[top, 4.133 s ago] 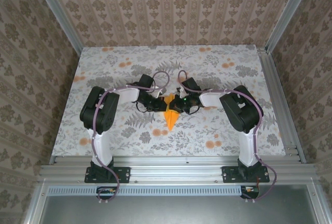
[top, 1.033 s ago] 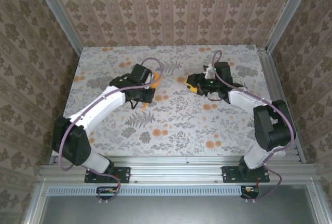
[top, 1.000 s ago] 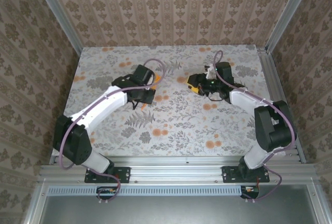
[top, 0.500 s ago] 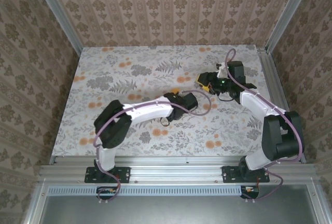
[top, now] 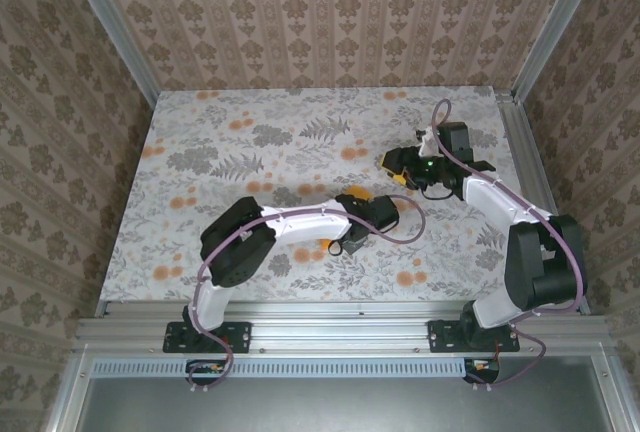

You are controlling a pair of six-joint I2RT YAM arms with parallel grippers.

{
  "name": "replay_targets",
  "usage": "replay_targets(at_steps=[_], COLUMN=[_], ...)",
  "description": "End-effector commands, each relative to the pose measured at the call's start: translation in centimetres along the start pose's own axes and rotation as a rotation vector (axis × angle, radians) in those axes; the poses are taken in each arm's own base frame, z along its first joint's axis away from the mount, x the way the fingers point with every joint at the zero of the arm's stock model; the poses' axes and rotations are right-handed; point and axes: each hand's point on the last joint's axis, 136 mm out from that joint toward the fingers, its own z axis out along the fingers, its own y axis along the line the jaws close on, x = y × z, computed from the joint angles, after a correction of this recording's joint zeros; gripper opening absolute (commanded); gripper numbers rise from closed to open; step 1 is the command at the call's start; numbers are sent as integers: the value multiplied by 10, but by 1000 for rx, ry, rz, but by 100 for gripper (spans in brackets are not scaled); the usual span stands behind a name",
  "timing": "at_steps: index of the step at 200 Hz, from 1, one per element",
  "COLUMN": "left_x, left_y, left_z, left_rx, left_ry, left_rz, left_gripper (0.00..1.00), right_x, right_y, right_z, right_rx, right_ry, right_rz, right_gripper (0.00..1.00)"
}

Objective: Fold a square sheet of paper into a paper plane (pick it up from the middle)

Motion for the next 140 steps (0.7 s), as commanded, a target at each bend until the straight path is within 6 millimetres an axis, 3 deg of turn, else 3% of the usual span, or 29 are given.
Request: replay_targets(at_steps=[1,32,73,107,140], left_x=[-7,-7,9,29,38], left_y=[-10,-9,31,72,98], left_z=[-23,-51,-75,-68,-57], left_rx=[203,415,488,592,640], left_ry=[-56,-109,-161,-188,-203], left_rz=[-88,-213,-412,-635,-758], left_gripper=[39,50,57,59,61], right_x=[5,25,56,90,117], right_y=[-7,-14,-17,-10,-6], right_z=[0,8,17,44,76], right_rx=[34,66,105,131,146], right_ry=[14,52,63,118,187], right_rz=[-7,-2,14,-14,-31], right_gripper=[51,51,47,40,30])
